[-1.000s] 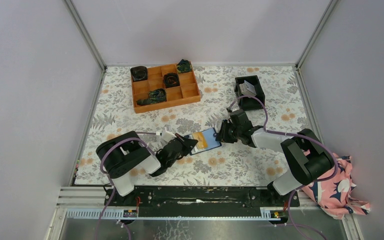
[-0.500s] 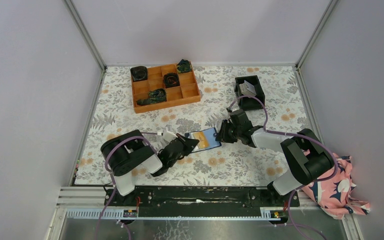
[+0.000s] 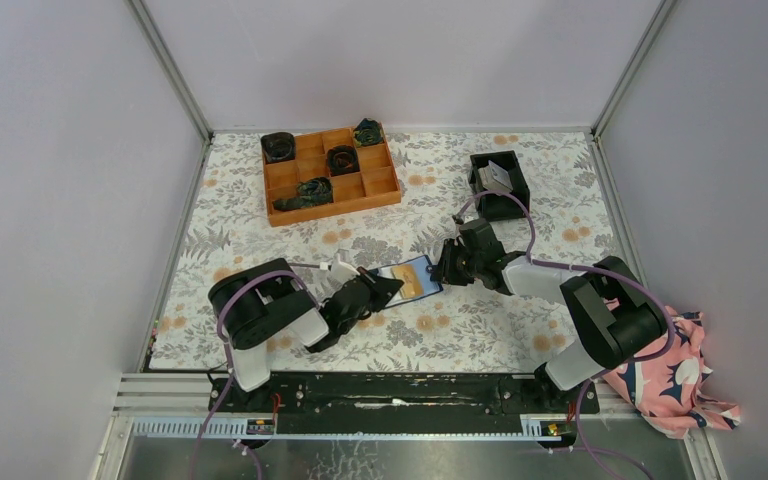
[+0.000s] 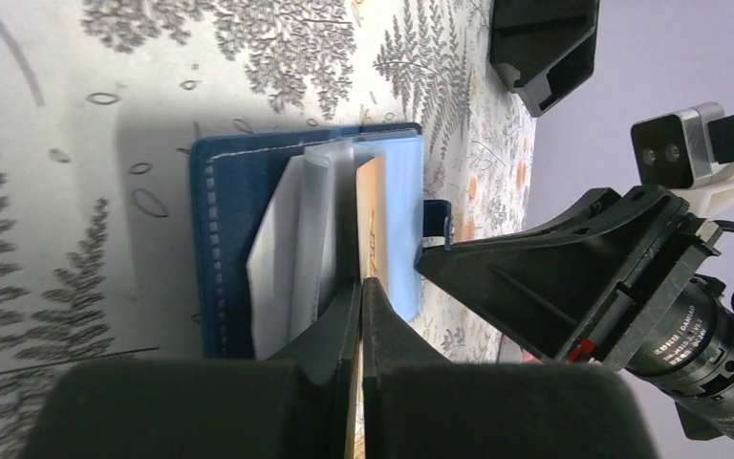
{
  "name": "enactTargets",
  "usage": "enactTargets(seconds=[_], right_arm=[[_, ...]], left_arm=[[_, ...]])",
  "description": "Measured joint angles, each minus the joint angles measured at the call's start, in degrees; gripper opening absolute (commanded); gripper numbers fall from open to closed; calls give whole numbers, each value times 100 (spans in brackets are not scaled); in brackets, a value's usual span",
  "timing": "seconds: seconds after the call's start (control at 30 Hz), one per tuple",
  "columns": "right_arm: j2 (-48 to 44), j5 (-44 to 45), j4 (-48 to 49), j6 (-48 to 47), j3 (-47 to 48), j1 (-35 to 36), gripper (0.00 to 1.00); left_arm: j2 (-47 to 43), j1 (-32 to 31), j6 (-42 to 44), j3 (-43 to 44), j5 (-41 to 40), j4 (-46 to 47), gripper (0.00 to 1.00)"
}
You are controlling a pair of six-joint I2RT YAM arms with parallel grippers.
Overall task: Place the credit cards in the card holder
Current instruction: Insert the credit card into the card holder.
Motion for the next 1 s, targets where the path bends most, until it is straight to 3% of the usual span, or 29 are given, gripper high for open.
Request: enactTargets(seconds=[0.27, 0.6, 0.77, 1.0], right_arm=[[0, -2, 0, 0, 0, 0, 26], [0, -22, 2, 0, 0, 0, 26], [0, -20, 2, -2, 0, 0, 26], [-2, -20, 4, -4, 2, 0, 26]], left_arm=[[157, -4, 90, 345, 4, -173, 1], [319, -35, 264, 807, 46, -586, 34], [46, -35, 455, 909, 33, -1064, 43], [-868, -87, 944, 1012, -87, -2577, 53]])
